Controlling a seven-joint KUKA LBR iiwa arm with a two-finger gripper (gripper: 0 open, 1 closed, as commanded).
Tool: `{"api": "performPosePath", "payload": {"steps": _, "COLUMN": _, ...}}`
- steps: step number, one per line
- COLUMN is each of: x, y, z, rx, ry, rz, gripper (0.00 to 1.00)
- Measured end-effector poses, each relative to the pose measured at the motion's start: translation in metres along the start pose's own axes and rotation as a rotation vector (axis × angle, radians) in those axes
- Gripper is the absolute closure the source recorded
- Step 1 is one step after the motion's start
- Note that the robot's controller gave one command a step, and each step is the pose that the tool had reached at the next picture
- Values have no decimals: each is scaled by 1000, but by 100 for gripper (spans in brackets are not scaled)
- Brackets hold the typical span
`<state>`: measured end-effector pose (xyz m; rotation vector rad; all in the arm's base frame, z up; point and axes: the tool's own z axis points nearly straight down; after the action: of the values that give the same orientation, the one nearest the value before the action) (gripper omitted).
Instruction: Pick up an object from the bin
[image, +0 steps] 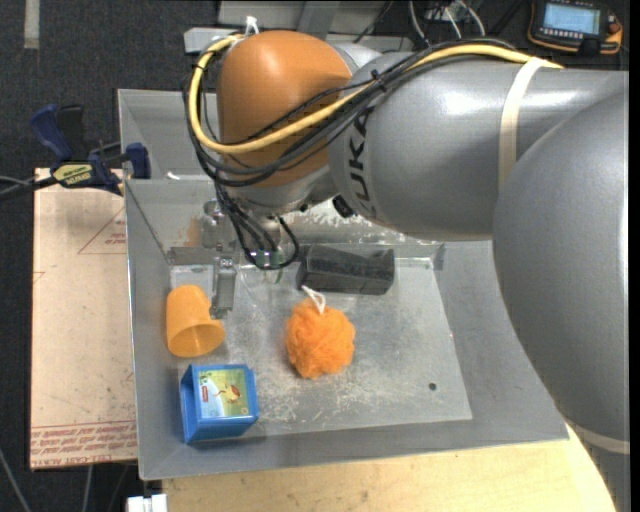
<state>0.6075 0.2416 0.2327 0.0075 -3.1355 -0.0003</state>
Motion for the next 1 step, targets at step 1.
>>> {"api": "performPosePath", "payload": {"steps": 1, "x": -1, "y": -1, "z": -5, "rx": -1, "ry": -7, "rz": 3, "gripper": 0}}
